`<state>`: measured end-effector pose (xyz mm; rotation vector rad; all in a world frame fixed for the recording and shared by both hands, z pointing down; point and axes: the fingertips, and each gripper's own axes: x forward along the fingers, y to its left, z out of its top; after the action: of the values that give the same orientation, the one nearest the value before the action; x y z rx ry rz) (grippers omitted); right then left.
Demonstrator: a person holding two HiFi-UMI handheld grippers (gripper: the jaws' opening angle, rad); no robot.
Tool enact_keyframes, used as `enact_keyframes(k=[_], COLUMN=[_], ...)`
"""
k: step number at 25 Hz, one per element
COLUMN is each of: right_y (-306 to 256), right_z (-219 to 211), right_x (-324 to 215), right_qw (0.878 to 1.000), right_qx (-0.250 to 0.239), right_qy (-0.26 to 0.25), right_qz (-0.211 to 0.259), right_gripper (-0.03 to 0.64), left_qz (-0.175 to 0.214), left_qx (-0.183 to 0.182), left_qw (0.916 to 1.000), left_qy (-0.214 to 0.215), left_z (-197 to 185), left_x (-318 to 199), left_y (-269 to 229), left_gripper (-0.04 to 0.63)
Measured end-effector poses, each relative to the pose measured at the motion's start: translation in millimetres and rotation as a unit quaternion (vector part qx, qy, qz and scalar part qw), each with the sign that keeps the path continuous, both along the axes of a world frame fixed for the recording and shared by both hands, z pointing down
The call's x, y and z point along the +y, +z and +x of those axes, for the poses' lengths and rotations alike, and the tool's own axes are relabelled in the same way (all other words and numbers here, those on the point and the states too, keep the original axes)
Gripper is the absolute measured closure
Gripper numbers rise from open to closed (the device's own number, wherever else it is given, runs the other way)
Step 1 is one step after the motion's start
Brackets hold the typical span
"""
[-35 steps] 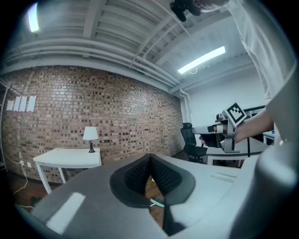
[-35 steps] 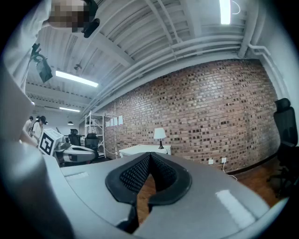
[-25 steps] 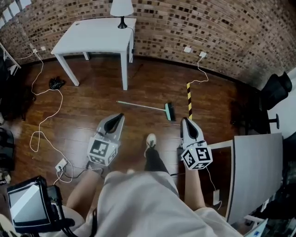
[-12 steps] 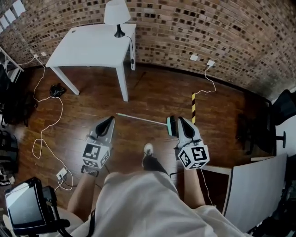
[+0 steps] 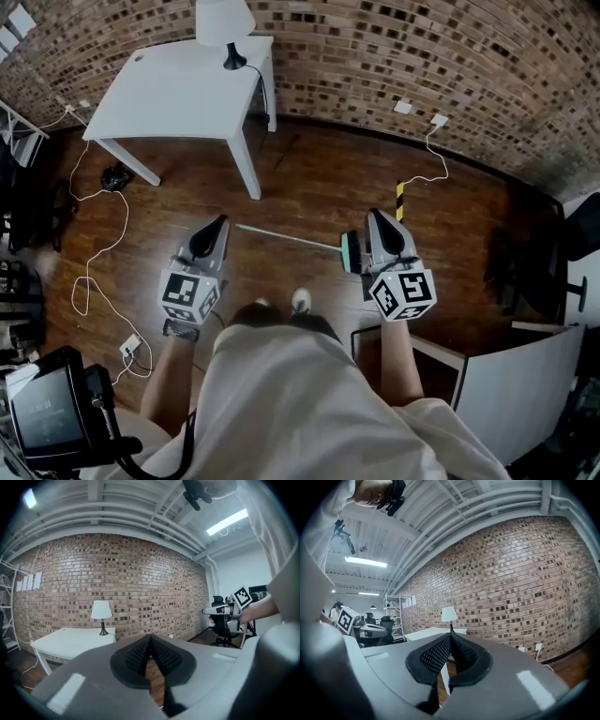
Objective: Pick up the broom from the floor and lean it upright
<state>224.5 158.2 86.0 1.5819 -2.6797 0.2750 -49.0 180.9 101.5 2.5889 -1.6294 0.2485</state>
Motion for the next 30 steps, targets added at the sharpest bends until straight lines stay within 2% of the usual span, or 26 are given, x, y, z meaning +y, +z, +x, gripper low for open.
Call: enact_keyframes(k=[5, 11, 13, 16, 20, 24, 27, 30], right_y=[10.1, 11.5, 10.7, 12.0, 32.7, 95.2, 175.6, 247.9], right_z=[-2.7, -21.5, -31.8, -49.7, -55.7, -73.2, -88.0, -110.2], right_x=[-15.8, -34.0, -37.3, -40.5, -55.6, -78.8, -91.0, -96.1], right_qw=[1.000, 1.000, 1.000, 0.995, 0.989, 0.971, 0.951, 0.927], right_qx=[-0.002, 0.011, 0.000, -0.019, 0.029, 0.103, 0.144, 0.195], right_qy=[0.012, -0.002, -0.027, -0.093, -0.143, -0.207, -0.251, -0.286], right_qz=[-0.009, -0.016, -0.016, -0.012, -0.024, -0.066, -0.112, -0.142], right_gripper=[0.603, 0.603, 0.603, 0.594, 0.565, 0.561, 0.545, 0.529], left_qz=[-0.016, -0.019, -0.024, -0.035, -0.058, -0.073, -0.065, -0.088], left_qx=[-0.007, -0.008, -0.007, -0.008, -0.015, -0.029, -0.027, -0.028], left_qw=[0.9998, 0.9997, 0.9996, 0.9994, 0.9981, 0.9965, 0.9969, 0.9948], left_qy=[0.012, 0.015, 0.010, 0.004, -0.011, -0.030, -0.035, -0.043], left_z=[-5.1, -22.2, -28.0, -32.3, -30.2, -38.9, -46.3, -61.0], left_x=[-18.7, -41.8, -45.4, -49.3, -55.8, -58.3, -66.5, -76.5], left_y=[12.2, 11.9, 15.6, 23.8, 39.5, 58.1, 70.2, 104.7], left_gripper=[0.594, 0.594, 0.594, 0.594, 0.594, 0.594, 0.594, 0.594])
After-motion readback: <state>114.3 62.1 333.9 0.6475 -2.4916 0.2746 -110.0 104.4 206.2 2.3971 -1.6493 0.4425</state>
